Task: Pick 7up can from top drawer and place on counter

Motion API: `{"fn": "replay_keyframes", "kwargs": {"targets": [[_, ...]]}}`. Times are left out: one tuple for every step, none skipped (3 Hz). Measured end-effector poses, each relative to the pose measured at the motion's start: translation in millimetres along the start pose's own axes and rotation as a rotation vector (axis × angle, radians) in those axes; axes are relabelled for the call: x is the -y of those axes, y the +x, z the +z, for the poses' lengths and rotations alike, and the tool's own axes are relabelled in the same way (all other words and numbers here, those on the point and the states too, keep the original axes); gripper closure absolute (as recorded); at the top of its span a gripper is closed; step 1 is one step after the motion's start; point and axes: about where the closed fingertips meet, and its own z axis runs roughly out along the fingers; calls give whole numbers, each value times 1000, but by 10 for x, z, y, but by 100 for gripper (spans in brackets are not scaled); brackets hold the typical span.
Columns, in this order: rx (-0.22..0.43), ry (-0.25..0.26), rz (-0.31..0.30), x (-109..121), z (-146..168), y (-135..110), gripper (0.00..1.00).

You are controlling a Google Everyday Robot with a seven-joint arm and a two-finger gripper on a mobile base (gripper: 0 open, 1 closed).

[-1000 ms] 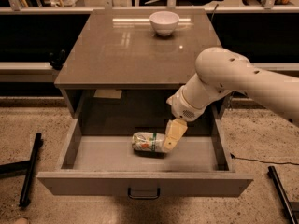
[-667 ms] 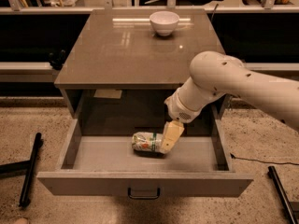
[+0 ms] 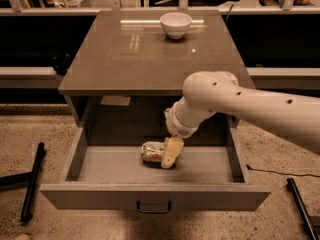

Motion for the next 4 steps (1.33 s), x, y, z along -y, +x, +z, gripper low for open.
{"fn": "replay_keyframes", "kwargs": {"targets": [[-11,-14,-15,-8,284,36,0],[-20,-31,-11,-15,456,104,18],[-28,-37,-7,-42,527,124,41],[-16,-32,-11,-71,499,118,64]]}}
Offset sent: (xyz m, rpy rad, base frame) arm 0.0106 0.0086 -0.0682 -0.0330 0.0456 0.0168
